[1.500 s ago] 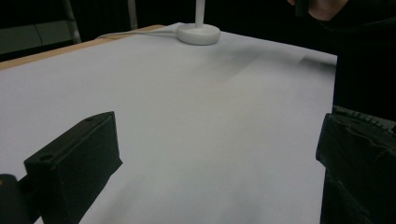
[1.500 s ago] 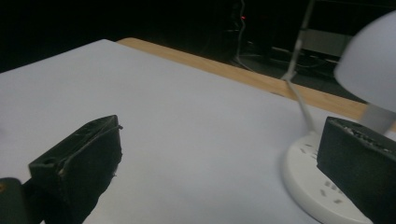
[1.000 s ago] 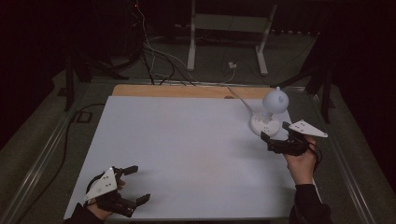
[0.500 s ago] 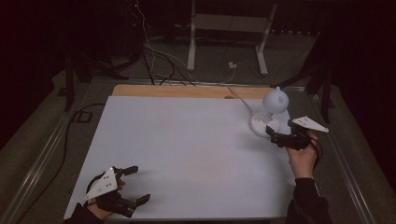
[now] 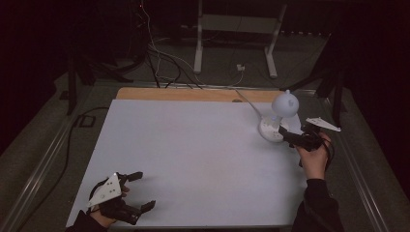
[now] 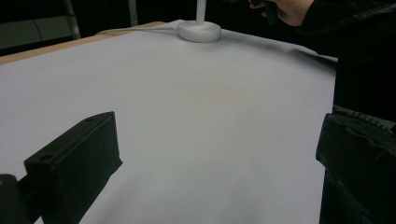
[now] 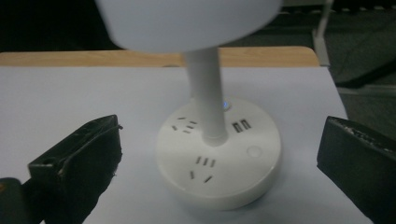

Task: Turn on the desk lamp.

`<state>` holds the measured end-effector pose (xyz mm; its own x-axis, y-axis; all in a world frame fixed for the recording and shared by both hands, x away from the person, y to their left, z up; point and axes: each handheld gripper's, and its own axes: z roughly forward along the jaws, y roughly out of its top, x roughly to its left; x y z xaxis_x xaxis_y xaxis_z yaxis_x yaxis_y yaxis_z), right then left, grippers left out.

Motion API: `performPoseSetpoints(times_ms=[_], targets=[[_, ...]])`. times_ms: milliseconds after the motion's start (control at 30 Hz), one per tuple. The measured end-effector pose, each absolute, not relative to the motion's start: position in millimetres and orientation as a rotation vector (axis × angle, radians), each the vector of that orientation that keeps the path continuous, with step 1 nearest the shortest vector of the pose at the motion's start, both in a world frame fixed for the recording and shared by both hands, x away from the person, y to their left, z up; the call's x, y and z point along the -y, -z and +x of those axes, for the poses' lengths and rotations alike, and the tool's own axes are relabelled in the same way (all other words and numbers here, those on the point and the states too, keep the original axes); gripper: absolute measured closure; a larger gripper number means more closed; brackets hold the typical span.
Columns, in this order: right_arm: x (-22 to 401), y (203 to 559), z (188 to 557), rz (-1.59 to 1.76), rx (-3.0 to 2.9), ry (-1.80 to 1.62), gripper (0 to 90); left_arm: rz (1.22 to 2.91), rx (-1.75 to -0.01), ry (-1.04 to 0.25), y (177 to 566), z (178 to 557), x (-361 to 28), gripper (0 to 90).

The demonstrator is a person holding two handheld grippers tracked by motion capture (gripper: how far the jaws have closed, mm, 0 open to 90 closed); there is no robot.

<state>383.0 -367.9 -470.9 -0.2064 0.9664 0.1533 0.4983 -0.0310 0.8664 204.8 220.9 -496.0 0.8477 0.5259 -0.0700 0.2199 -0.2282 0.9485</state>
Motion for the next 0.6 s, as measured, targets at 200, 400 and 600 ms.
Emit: performPoseSetpoints(times_ms=[200, 400, 600], targets=[[368.7, 479.4, 390.8, 1.587, -1.72, -1.167, 0.0, 1.807, -0.569, -0.315, 496.0, 204.8, -221.0, 0.3], [372.9, 483.6, 395.9, 1.654, -1.692, -1.14, 8.8, 1.808, -0.568, -0.316, 495.9, 204.6, -220.7, 0.3], [375.0, 485.6, 398.1, 1.728, -1.676, -1.101, 25.7, 1.8, -0.573, -0.314, 495.8, 205.0, -221.6, 0.3]])
